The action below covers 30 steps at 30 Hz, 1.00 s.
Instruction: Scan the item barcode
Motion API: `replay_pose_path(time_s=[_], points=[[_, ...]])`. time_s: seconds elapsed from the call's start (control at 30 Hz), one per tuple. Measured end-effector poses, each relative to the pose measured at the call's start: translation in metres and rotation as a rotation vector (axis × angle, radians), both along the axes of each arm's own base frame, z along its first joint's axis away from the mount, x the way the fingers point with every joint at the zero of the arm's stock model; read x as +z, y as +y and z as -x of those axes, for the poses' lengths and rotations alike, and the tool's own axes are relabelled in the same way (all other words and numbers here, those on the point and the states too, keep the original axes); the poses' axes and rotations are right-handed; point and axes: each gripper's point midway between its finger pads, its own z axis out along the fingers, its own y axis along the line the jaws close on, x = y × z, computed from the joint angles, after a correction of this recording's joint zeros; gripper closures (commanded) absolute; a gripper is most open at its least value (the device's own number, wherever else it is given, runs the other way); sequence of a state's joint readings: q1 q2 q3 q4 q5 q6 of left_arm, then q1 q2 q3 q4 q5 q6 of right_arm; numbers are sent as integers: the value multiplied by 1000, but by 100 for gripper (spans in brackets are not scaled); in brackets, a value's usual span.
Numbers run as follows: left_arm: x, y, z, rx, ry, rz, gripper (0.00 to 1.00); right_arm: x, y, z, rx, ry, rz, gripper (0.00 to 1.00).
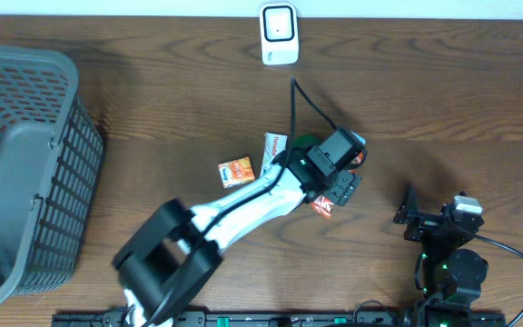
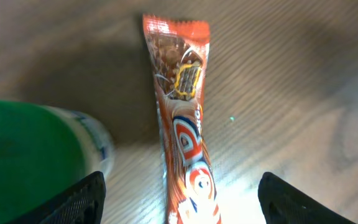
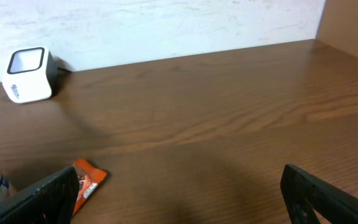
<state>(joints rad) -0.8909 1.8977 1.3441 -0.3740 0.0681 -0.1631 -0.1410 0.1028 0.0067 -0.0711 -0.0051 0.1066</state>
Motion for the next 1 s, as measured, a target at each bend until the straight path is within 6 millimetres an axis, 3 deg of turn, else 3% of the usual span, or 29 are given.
replay_pose_path(time_s=[0.1,0.23,0.27,0.33,0.4,0.43,0.57,0.83,0.9,1.0], points=[[50,4,3,-27,-73,55,17,0,0,0,0,0,0,1],[164,23,15,-45,-255,217,15,0,0,0,0,0,0,1],[184,29,17,-39,-297,240,16,0,0,0,0,0,0,1],[230,55,17,24,-420,270,15,0,0,0,0,0,0,1],[262,86,11,127,-536,258,15,0,0,0,0,0,0,1],[267,94,9,157,-562,249,15,0,0,0,0,0,0,1],[296,162,-7,396,-708,143,15,0,0,0,0,0,0,1],[289,296,-30,849,-747,-144,15,0,0,0,0,0,0,1],[309,333,-43,1018,-816,-100,14,0,0,0,0,0,0,1],[349,360,-59,1125,-947,30,14,0,0,0,-1,-2,1,1]])
